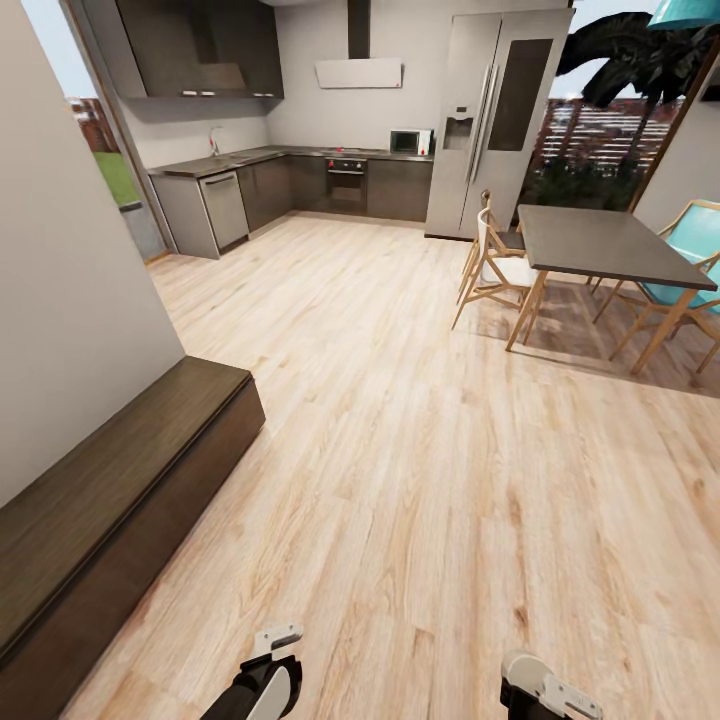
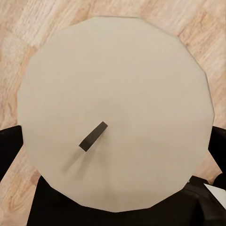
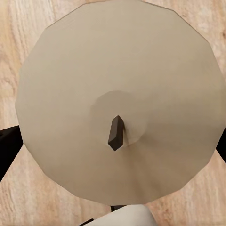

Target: Place each of the two pumpkins and all three candles from the living room inside a cabinet in the living room (use any cabinet), then make sure every cabinet is closed, and position the cauldron so it is next to a table in the living room.

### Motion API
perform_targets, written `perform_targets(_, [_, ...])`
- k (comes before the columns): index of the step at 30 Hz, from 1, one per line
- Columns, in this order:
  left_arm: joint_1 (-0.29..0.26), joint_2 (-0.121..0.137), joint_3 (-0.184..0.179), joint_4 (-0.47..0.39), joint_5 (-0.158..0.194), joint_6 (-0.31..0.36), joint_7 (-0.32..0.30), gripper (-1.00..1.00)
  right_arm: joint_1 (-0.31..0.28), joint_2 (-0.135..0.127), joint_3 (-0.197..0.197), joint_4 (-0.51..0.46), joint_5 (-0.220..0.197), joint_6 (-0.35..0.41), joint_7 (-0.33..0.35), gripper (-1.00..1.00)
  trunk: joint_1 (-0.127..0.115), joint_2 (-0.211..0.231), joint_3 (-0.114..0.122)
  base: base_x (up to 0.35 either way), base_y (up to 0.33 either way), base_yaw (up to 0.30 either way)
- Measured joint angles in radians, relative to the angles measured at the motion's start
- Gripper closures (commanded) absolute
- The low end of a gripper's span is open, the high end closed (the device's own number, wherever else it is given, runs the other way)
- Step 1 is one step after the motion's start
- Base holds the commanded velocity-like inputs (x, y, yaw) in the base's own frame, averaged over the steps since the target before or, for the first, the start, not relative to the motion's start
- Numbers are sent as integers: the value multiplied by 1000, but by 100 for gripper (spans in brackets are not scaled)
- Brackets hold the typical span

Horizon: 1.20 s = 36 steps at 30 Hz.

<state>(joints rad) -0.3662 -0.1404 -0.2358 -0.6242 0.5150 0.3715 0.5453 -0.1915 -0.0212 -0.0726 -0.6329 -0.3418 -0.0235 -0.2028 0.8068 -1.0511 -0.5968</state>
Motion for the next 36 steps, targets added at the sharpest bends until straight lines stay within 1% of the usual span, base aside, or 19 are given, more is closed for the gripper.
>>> perform_targets(7, [0, 0, -2, 0, 0, 0, 0, 100, 0, 0, 0, 0, 0, 0, 0, 100, 0, 0, 0, 13, 0, 0])
perform_targets(10, [0, 1, -44, 0, 1, -2, 0, 100, 0, 0, 0, 0, 0, 0, 0, 100, 0, 0, 0, 229, 0, 0])
perform_targets(12, [0, 1, -65, 0, 1, -2, 0, 100, 0, 0, 0, 0, 0, 0, 0, 100, 0, 0, 0, 141, 0, 0])
perform_targets(15, [0, 0, -76, 0, 0, -2, 0, 100, 0, 0, 0, 0, 0, 0, 0, 100, 0, 0, 0, 67, 0, 0])
perform_targets(19, [0, 0, -78, 0, 0, -2, 1, 100, 0, 0, 0, 0, 0, 0, 0, 100, 0, 0, 0, 212, 0, 0])
perform_targets(23, [0, -1, -78, 0, 0, -2, 0, 100, 0, 0, 0, 0, 0, 0, -1, 100, 0, 0, 0, 68, 0, 0])
perform_targets(27, [0, -7, -83, 0, 0, -2, 0, 100, 0, 0, 0, 0, 0, -1, -1, 100, 0, 0, 0, 211, 0, 0])
perform_targets(28, [0, -7, -90, 0, 0, -2, 0, 100, 0, 0, 0, 0, 0, -1, -2, 100, 0, 0, 0, 136, 0, 0])
perform_targets(30, [0, -8, -116, 0, 1, -2, 1, 100, 0, 0, 0, 0, 0, -1, -2, 100, 0, 0, 0, 71, 0, 0])
perform_targets(32, [0, -8, -132, 0, 1, -2, 1, 100, 0, 1, 0, 0, 1, -1, -2, 100, 0, 0, 0, 6, 0, 0])
perform_targets(36, [0, -8, -140, 0, 0, -2, 3, 100, 0, 6, 2, 0, 0, -1, -6, 100, 0, 0, 0, -110, -144, 0])
